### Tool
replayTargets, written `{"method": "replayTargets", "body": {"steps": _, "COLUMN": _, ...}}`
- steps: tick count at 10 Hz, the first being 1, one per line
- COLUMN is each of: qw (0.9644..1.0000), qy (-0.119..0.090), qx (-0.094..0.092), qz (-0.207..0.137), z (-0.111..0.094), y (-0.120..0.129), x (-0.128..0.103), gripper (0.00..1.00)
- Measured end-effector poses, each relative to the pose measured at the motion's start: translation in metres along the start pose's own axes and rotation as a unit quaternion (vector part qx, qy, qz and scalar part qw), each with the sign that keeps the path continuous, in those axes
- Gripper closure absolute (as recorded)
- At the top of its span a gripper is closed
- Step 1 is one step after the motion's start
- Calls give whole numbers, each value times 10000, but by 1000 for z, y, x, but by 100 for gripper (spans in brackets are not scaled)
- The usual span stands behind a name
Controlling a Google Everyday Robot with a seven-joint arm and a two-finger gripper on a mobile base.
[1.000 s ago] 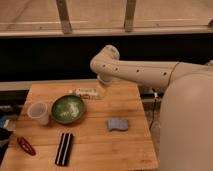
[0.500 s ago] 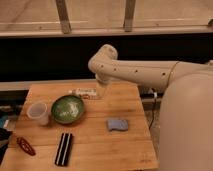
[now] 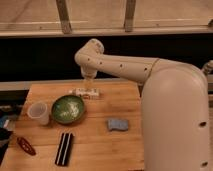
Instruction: Place the bottle in the ceramic bowl
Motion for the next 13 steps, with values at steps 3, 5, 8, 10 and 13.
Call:
{"method": "replayTargets", "body": {"steps": 3, "qw": 9991, "qy": -149, "qx": 11, "qz": -389, "z": 3, "y": -8, "x": -18, "gripper": 20}}
{"method": "replayTargets", "body": {"steps": 5, "qw": 9997, "qy": -10, "qx": -76, "qz": -232, "z": 15, "y": -3, "x": -13, "gripper": 20}}
{"method": "replayTargets", "body": {"steps": 8, "qw": 9985, "qy": 342, "qx": -222, "qz": 369, "z": 41, "y": 8, "x": 10, "gripper": 20}}
{"method": "replayTargets", "body": {"steps": 10, "qw": 9955, "qy": 325, "qx": -263, "qz": 851, "z": 52, "y": 9, "x": 27, "gripper": 20}}
{"method": "replayTargets", "body": {"steps": 13, "qw": 9953, "qy": 300, "qx": -270, "qz": 881, "z": 52, "y": 9, "x": 24, "gripper": 20}}
